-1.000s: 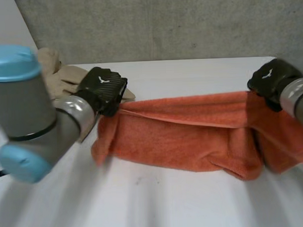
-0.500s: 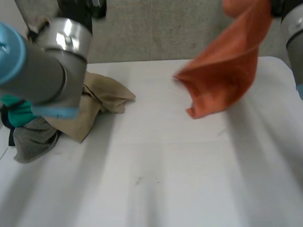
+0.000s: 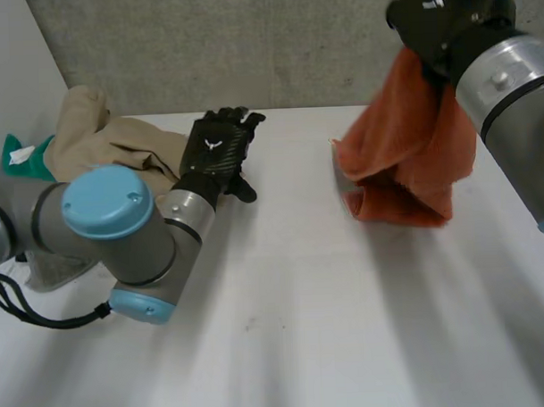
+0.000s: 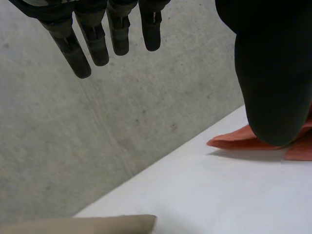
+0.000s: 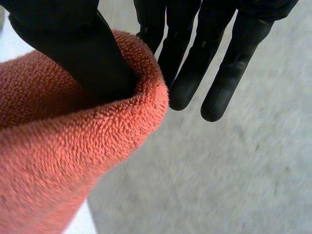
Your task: Fold the laundry.
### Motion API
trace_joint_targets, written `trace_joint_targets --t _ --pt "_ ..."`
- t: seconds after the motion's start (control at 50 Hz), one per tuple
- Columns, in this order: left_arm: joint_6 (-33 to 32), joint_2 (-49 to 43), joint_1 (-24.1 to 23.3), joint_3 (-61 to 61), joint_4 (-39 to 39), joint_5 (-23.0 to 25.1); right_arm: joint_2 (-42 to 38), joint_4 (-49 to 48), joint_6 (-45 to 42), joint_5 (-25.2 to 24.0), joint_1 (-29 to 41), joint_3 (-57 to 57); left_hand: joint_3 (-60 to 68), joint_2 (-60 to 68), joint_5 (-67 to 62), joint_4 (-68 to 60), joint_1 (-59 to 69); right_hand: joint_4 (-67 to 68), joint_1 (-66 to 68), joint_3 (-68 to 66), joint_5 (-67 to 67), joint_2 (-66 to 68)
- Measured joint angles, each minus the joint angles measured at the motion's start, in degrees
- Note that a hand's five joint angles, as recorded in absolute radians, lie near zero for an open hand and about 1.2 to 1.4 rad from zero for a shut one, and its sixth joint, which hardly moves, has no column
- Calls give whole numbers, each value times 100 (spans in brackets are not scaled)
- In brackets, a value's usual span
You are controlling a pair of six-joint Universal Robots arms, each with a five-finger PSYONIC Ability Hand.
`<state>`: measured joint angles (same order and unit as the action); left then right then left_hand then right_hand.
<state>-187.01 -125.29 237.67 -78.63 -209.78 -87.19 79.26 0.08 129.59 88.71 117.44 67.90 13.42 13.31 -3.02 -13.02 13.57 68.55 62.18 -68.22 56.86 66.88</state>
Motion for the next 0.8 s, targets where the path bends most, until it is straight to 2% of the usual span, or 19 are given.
trace_joint_targets --t 0.2,0.34,0.36,0.4,0.44,0.46,0.5,0.58,0.7,0.76,0.78,0.8 --pt "133 -574 -196 313 -1 175 1014 254 11 -77 928 391 0 0 0 0 0 0 0 0 4 0" --pt "158 -787 -476 361 -4 388 1327 305 106 -50 1250 516 29 33 -39 -36 38 1 0 0 5 0" --pt "168 -834 -520 372 3 408 1374 307 163 -44 1273 514 1214 1338 -1265 -1261 1409 1 0 0 5 0" --pt "177 -870 -547 380 20 417 1404 307 213 -35 1276 504 2424 2460 -2354 -2372 2678 1 0 0 5 0" --pt "208 -932 -564 388 114 420 1427 304 290 -20 1244 471 4289 4345 -4217 -4278 4684 1 0 0 4 0" --pt "225 -949 -557 385 181 417 1432 300 327 -11 1199 446 4991 5038 -5000 -5085 5164 1 0 0 5 0" --pt "261 -956 -526 371 351 405 1429 297 371 15 1076 416 5388 5437 -5289 -5497 5176 1 0 0 5 0" --pt "314 -882 -388 293 717 353 1394 309 409 88 705 389 5455 5496 -5292 -5554 5176 1 0 0 5 0" --pt "334 -65 79 -75 1258 263 1065 426 402 212 -62 407 5463 5503 -5292 -5555 5176 1 0 0 5 0" --pt "323 148 144 -164 1307 264 982 475 399 227 -176 417 5463 5503 -5292 -5555 5176 1 0 0 5 0" --pt "271 810 293 -459 1442 274 730 695 395 247 -504 450 5463 5504 -5292 -5555 5176 1 0 0 11 0" --pt "247 1012 321 -549 1480 278 658 772 394 250 -586 463 5463 5504 -5292 -5555 5176 1 0 0 11 0"
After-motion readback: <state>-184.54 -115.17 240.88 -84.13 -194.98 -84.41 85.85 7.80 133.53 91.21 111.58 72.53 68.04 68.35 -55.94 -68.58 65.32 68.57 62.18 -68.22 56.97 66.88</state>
